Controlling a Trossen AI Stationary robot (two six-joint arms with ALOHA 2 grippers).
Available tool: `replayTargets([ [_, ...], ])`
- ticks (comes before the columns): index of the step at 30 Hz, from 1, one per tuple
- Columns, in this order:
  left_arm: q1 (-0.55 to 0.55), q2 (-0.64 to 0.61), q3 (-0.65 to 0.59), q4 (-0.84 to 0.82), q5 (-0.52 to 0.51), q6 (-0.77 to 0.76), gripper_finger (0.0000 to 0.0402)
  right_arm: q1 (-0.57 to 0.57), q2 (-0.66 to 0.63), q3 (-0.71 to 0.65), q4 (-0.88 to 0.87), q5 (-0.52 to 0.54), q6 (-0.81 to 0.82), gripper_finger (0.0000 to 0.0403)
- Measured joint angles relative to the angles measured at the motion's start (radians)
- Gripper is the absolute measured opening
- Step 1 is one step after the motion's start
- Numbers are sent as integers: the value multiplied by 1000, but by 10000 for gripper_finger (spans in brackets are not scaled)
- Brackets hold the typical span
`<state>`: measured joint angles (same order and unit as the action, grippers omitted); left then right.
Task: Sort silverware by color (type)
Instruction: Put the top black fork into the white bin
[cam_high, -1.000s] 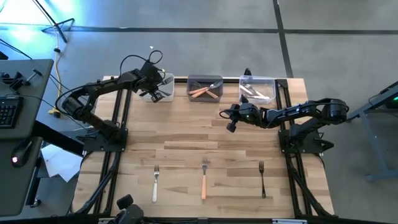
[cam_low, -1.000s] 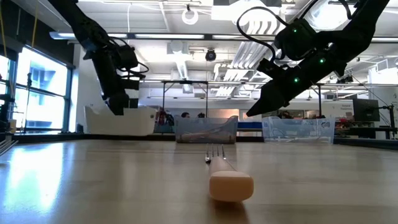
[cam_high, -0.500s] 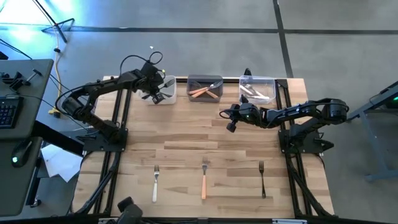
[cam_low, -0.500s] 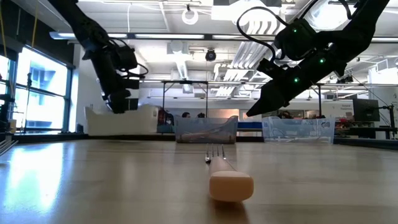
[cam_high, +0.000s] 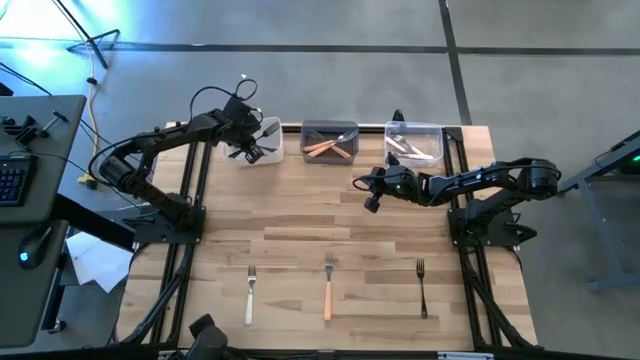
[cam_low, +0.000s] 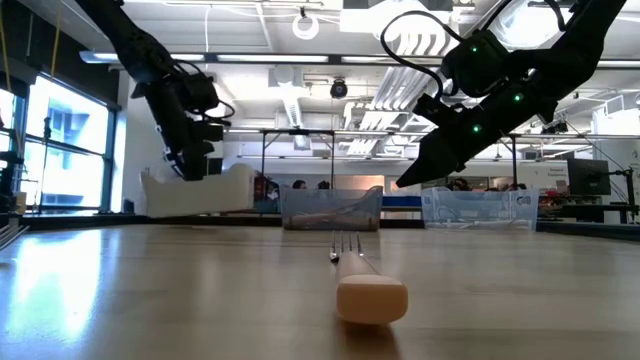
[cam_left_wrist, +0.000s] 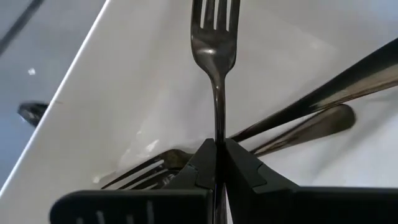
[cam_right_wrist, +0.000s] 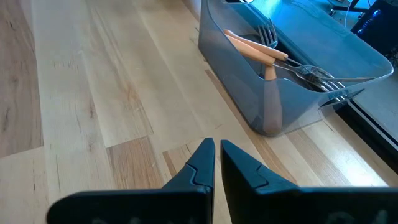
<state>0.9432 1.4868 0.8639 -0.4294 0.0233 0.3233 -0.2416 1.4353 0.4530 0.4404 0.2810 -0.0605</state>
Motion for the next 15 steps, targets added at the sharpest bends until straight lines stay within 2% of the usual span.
replayTargets([
  [9,-62,0,-26,57,-10,36,3,0,0,0,22,0,-17,9],
  [12,-71,0,-72,143,-13,44,3,0,0,0,97,-1,-96,9],
  [15,-75,0,-125,260,0,16,3,0,0,0,182,-38,-50,9],
])
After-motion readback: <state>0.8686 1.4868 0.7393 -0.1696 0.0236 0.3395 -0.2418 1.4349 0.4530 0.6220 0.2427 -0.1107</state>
